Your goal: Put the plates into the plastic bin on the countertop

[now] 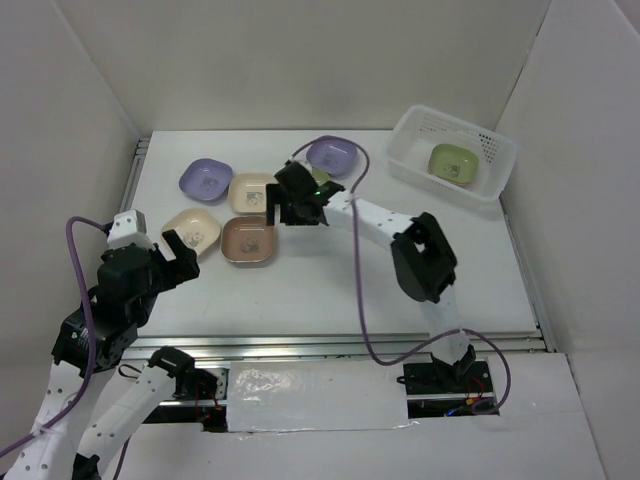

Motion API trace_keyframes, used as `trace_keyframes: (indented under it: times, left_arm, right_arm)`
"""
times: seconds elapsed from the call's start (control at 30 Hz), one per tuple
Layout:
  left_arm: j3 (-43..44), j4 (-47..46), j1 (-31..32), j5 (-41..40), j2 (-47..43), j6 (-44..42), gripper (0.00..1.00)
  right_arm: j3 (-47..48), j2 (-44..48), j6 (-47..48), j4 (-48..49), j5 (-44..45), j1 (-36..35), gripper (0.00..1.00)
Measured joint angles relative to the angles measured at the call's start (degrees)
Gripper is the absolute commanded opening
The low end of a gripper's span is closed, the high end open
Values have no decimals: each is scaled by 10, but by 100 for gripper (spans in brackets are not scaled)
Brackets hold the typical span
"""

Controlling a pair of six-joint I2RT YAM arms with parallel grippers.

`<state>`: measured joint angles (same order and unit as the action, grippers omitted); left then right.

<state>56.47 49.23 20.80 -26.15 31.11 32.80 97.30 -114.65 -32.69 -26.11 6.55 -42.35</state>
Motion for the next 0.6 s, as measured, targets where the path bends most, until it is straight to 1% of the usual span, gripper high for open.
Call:
trace_keyframes:
  times: [0.1, 0.17, 0.2, 0.27, 0.3, 0.33, 0.37, 0.4, 0.43, 0.57, 0.6]
  left_arm:
    - [0, 1, 0, -2, 0, 4, 99]
    - [0, 2, 0, -2, -3, 4, 99]
    - [0, 1, -1, -2, -5, 4, 99]
    - [0, 1, -1, -2, -9, 4, 99]
    - [0, 1, -1, -2, -10, 4, 99]
    - [0, 1, -1, -2, -11, 4, 99]
    - [0, 1, -1, -2, -12, 4, 99]
    - [0, 1, -1, -2, -12, 4, 99]
    - [0, 1, -1, -2, -12, 4, 99]
    - [0, 1, -1, -2, -13, 4, 99]
    - [0, 1, -1, -2, -14, 4, 99]
  right_arm:
    - [54, -109, -28, -13, -5, -17, 88]
    - [70, -158, -47, -27, -10, -23, 84]
    - [85, -166, -58, -32, -11, -25, 74]
    - [108, -167, -72, -34, -13, -27, 66]
    - [112, -168, -80, -33, -14, -27, 51]
    - [112, -168, -83, -35, -14, -27, 42]
    - [110, -169, -89, -38, -16, -28, 17]
    - [105, -170, -90, -40, -17, -28, 9]
    - [93, -169, -97, -36, -19, -28, 8]
    - [41, -144, -116, -9, -25, -30, 11]
    - [31, -133, -115, -9, -25, -31, 10]
